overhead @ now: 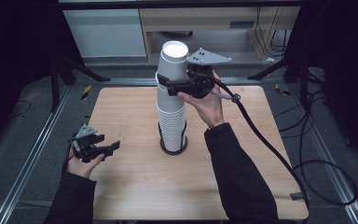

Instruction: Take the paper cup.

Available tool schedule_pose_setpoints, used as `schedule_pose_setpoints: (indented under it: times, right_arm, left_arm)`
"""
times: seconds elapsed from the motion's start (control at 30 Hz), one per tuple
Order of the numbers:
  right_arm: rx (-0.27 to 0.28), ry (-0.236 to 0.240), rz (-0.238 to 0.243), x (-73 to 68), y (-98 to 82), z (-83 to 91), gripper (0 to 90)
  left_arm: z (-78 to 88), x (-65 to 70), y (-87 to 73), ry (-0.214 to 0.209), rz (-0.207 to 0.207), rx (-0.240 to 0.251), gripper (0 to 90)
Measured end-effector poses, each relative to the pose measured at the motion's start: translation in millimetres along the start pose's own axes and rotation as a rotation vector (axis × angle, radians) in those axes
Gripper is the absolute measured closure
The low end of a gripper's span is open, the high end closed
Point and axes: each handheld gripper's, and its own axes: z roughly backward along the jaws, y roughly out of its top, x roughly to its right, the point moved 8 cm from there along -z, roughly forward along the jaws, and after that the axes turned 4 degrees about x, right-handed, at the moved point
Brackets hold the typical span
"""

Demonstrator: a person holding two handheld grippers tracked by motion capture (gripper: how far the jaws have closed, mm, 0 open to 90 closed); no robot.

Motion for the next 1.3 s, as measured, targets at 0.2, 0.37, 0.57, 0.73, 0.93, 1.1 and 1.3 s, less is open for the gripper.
schedule_pose_setpoints:
  times: [0.2, 0.37, 0.57, 0.73, 0.93, 1.1, 1.3]
  right_arm:
    - [0.012, 0.003, 0.014, -2.0, 12.8, 1.1, 13.8]
    - [0.018, 0.000, 0.026, -2.7, 20.3, 3.1, 13.8]
    - [0.020, -0.008, 0.042, -0.7, 25.9, 10.7, 13.7]
    - [0.022, -0.022, 0.082, 3.3, 34.7, 28.0, 13.7]
    - [0.002, -0.051, 0.109, 14.0, 33.1, 50.6, 13.6]
    - [-0.024, -0.066, 0.125, 21.8, 21.6, 71.1, 13.6]
    - [-0.063, -0.086, 0.126, 31.2, -0.4, 97.6, 13.5]
  left_arm:
    - [0.4, -0.6, 0.1, -0.001, 0.003, 0.002, 23.2]
    - [1.2, -0.6, 0.7, 0.000, 0.003, 0.004, 23.2]
    - [2.4, -0.8, 1.9, -0.001, 0.009, 0.011, 23.1]
    - [2.9, -0.5, 2.5, -0.002, 0.008, 0.012, 23.1]
    - [3.9, 2.6, 4.5, -0.006, -0.005, 0.014, 23.1]
    - [4.6, 5.0, 7.0, -0.009, -0.008, 0.022, 23.4]
    - [4.4, 9.3, 8.2, -0.015, -0.016, 0.024, 23.7]
